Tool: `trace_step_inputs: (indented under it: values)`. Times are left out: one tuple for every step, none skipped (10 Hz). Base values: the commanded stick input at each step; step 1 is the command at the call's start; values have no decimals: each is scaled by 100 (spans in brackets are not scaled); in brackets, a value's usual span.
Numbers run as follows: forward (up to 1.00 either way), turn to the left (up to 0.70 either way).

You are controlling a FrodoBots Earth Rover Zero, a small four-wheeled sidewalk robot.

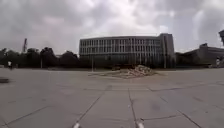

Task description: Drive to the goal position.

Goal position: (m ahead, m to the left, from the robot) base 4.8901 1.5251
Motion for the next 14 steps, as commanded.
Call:
trace_step_inputs:
  values:
    - [60, 0]
    - [60, 0]
    - [60, 0]
    - [60, 0]
    - [60, 0]
    - [60, 0]
    - [60, 2]
    - [60, 6]
    - [60, 10]
    - [60, 14]
    - [60, 15]
    - [60, 15]
    - [60, 15]
    - [60, 15]
